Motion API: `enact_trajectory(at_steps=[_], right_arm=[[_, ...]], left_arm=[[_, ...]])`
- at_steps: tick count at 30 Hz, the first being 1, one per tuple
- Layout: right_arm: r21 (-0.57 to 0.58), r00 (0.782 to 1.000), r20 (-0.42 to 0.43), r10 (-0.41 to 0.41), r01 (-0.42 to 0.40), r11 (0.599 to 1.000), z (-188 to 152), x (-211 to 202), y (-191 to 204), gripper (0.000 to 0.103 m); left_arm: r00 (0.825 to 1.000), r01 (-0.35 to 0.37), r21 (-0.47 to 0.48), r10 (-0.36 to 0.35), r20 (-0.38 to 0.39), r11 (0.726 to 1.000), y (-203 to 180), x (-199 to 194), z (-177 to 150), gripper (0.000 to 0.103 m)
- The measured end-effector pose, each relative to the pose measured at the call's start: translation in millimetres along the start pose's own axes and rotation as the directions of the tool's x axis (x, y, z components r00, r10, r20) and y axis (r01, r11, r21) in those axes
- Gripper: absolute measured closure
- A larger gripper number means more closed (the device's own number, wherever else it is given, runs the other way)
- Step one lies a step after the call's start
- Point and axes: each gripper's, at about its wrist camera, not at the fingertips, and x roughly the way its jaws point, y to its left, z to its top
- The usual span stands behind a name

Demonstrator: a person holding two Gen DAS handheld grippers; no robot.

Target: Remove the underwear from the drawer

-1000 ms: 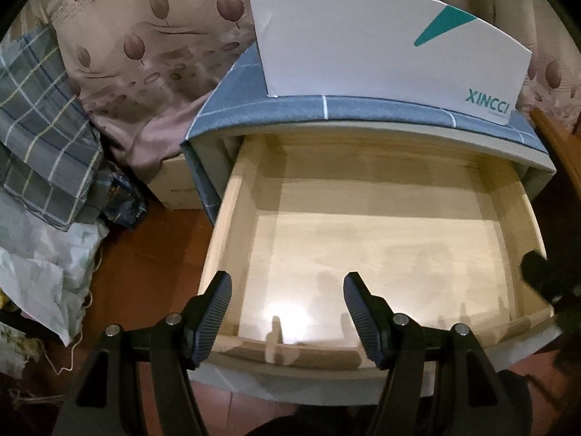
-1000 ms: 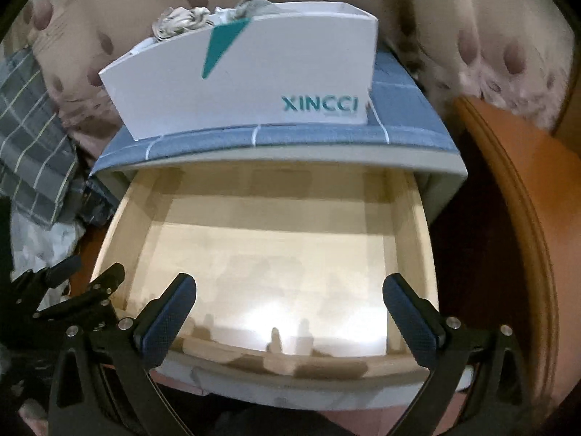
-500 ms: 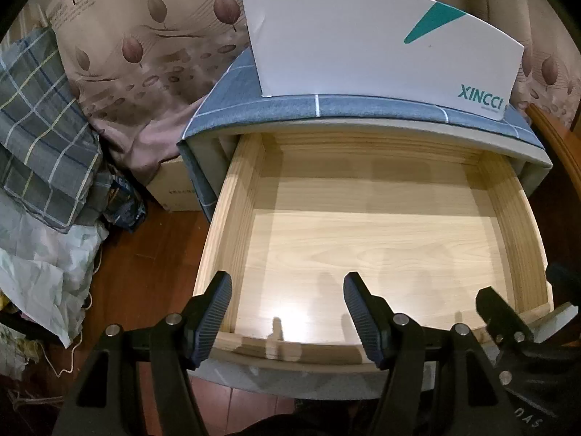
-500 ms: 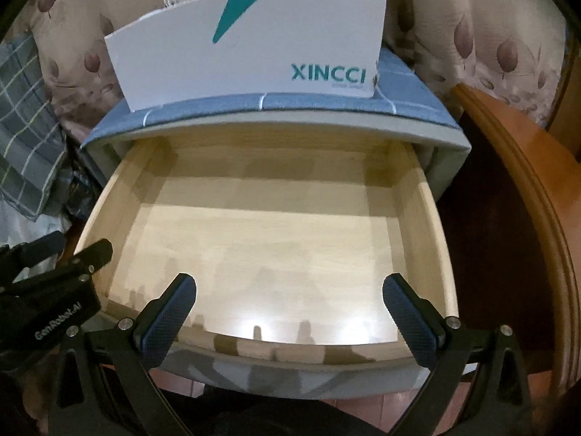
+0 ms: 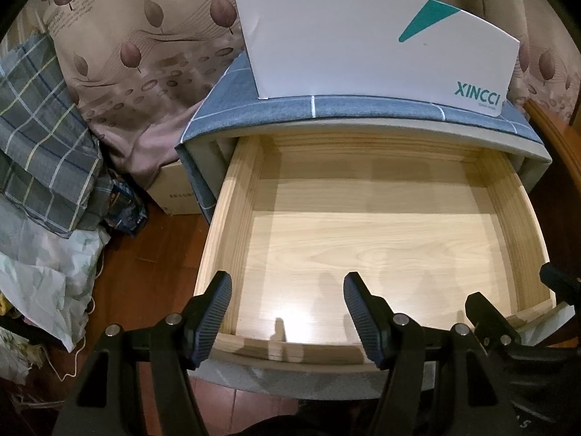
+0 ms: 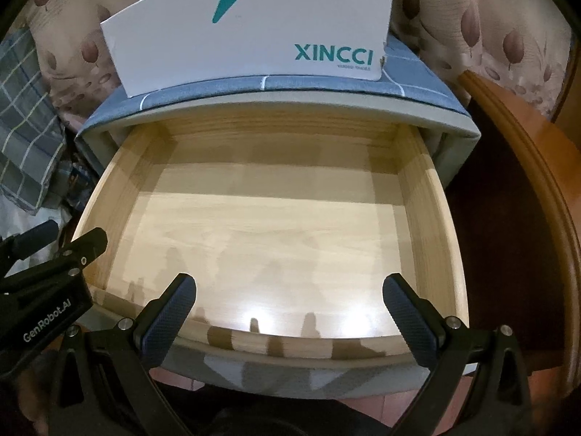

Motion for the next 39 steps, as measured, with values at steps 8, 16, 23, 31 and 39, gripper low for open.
enact_trajectory(at_steps=[8, 16, 23, 31, 39], right_arm=[[0.005, 1.0, -0.01, -0.001, 0.001, 1.0, 0.0, 2.0, -1.7, 0.001], [0.011, 1.0, -0.013, 0.0, 0.0, 1.0, -0.1, 3.0, -2.5, 0.001], [0.011, 1.0, -0.016, 0.003, -0.003, 1.0, -0.8, 3.4, -2.2, 0.001], [0.009, 1.0, -0.016, 0.004, -0.004, 1.0, -0.8, 3.9, -2.7, 0.001], [0.009, 1.0, -0.018, 0.004, -0.004, 1.0, -1.4, 4.1, -2.6, 0.001]], left_arm=[[1.0, 0.0, 0.0, 0.0, -0.001, 1.0, 0.1, -0.1, -0.1, 0.037], [1.0, 0.001, 0.007, -0.001, -0.002, 1.0, -0.5, -0.1, 0.2, 0.037], [1.0, 0.0, 0.007, 0.0, -0.002, 1.0, -0.8, 0.1, 0.4, 0.037], [1.0, 0.0, 0.008, 0.0, -0.002, 1.0, -0.7, 0.1, 0.4, 0.037], [1.0, 0.001, 0.008, -0.001, -0.001, 1.0, -0.9, 0.1, 0.1, 0.037]])
